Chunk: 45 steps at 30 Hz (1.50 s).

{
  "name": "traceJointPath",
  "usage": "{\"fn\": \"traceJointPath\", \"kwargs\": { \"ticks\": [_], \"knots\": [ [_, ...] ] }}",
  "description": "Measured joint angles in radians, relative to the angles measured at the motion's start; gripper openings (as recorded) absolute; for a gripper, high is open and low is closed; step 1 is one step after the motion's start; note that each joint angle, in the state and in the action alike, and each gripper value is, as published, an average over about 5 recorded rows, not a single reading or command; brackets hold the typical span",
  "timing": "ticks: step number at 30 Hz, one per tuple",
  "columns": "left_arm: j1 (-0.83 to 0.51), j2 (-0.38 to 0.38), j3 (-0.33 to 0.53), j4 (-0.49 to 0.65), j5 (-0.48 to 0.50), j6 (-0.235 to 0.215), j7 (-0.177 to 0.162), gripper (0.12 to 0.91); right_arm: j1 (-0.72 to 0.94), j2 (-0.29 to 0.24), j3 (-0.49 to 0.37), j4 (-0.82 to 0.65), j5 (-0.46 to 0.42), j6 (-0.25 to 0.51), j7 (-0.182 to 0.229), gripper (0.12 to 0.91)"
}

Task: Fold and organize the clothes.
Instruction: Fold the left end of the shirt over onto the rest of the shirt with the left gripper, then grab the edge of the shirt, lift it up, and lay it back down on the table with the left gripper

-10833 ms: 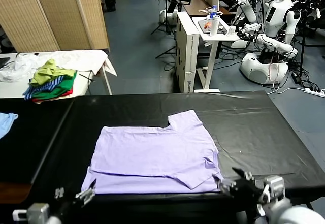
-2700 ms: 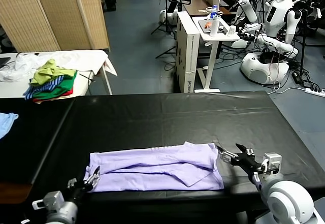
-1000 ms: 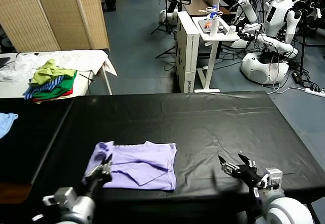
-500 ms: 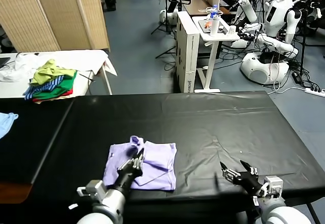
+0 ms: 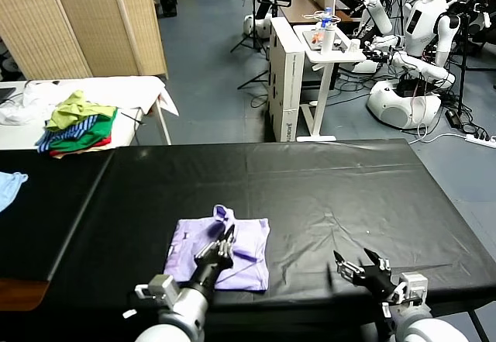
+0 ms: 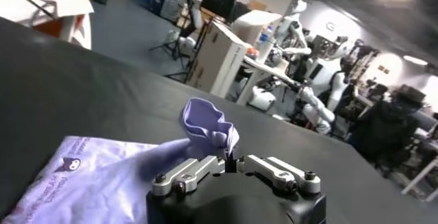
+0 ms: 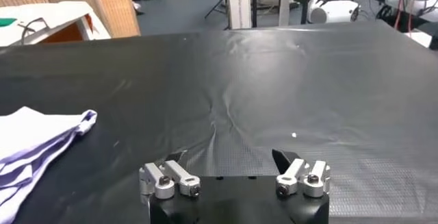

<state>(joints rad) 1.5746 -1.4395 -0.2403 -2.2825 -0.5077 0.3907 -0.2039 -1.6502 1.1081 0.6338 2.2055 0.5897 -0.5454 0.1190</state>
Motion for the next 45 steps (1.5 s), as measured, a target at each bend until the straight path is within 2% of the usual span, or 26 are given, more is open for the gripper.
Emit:
{"fn": "traceJointPath", "kwargs": {
  "ticks": [5, 18, 21, 28, 31, 34, 38, 45],
  "knots": [
    [-0.004, -0.021, 0.014, 0.040, 0.052, -0.020, 0.019, 0.189, -0.002, -0.001, 0.002, 0.000, -0.002, 0.000, -0.001, 0.907],
    [-0.012, -0.048, 0.040, 0.109, 0.156, -0.053, 0.024, 0.196, -0.001, -0.006, -0.010, 0.005, -0.010, 0.001, -0.004, 0.907],
    [-0.008, -0.057, 0.051, 0.114, 0.159, -0.055, 0.025, 0.292, 0.003, -0.018, -0.021, 0.010, -0.007, 0.001, -0.009, 0.907],
    [-0.002, -0.089, 0.076, 0.108, 0.156, -0.058, 0.024, 0.730, 0.018, -0.076, -0.068, 0.041, 0.021, 0.013, -0.040, 0.907],
    [-0.001, -0.089, 0.070, 0.092, 0.154, -0.057, 0.023, 0.863, 0.037, -0.108, -0.106, 0.060, 0.032, 0.012, -0.045, 0.907],
    [-0.010, -0.075, 0.040, 0.071, 0.157, -0.057, 0.024, 0.901, 0.072, -0.134, -0.157, 0.074, 0.037, 0.012, -0.047, 0.907],
    [-0.025, -0.027, -0.033, 0.061, 0.170, -0.074, 0.039, 0.906, 0.149, -0.143, -0.246, 0.065, 0.035, 0.012, -0.039, 0.907],
    [-0.011, 0.091, -0.186, 0.074, 0.209, -0.113, 0.055, 0.907, 0.306, -0.094, -0.410, -0.026, -0.033, 0.011, -0.013, 0.907]
  ]
}}
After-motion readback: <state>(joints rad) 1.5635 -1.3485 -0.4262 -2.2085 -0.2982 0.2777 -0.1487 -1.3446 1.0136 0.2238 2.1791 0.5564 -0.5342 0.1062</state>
